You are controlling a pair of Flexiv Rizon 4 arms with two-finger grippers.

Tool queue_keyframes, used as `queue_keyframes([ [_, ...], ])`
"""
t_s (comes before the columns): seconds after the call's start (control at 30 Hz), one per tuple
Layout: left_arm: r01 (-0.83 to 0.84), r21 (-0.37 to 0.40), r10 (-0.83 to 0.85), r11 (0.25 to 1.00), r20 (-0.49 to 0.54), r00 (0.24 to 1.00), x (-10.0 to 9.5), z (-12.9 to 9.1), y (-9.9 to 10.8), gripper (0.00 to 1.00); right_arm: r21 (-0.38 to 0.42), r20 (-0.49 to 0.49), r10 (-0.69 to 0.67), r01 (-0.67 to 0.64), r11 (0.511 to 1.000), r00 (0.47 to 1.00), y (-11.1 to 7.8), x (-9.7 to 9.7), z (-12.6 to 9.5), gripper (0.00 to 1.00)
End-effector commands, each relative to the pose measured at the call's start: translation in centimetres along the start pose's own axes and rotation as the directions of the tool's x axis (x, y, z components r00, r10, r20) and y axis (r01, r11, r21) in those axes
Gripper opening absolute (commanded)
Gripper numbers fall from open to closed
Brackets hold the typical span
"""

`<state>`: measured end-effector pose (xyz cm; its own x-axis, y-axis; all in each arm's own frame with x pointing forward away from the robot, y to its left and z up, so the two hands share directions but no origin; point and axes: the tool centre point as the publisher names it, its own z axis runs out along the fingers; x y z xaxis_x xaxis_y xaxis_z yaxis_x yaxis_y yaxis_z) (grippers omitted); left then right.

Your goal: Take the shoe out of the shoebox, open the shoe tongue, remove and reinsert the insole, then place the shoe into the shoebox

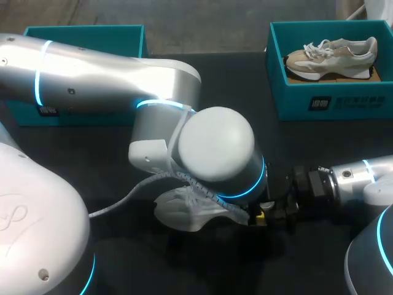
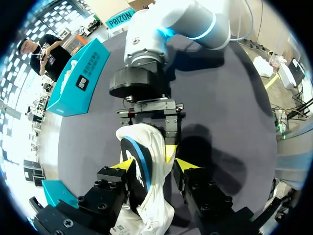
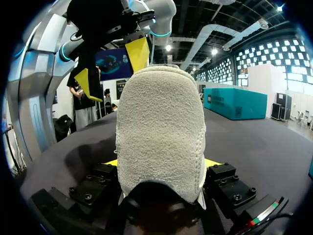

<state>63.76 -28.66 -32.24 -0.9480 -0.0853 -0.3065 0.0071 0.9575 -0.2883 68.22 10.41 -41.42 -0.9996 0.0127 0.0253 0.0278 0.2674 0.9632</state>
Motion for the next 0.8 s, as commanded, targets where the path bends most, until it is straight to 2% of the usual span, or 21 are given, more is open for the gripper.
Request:
queue_keyframes([
  [0.03,0.01,0.008,-0.01,1.0,0.018,1.0,-0.2,0.0,0.1,0.49,0.003,0.001,0.0,0.0,1.0,1.0,0.1,0.1,0.1,0.0],
  [0.2,0.025,-0.003,-0.025,1.0,0.06,0.998,-0.3,0.2,0.1,0.48,0.003,0.001,0.0,0.0,1.0,1.0,0.1,0.1,0.1,0.0],
  [0.8,0.073,0.006,-0.073,0.997,0.1,0.992,-1.5,1.0,0.4,0.48,0.003,0.001,0.0,0.0,1.0,1.0,0.1,0.1,0.1,0.0],
])
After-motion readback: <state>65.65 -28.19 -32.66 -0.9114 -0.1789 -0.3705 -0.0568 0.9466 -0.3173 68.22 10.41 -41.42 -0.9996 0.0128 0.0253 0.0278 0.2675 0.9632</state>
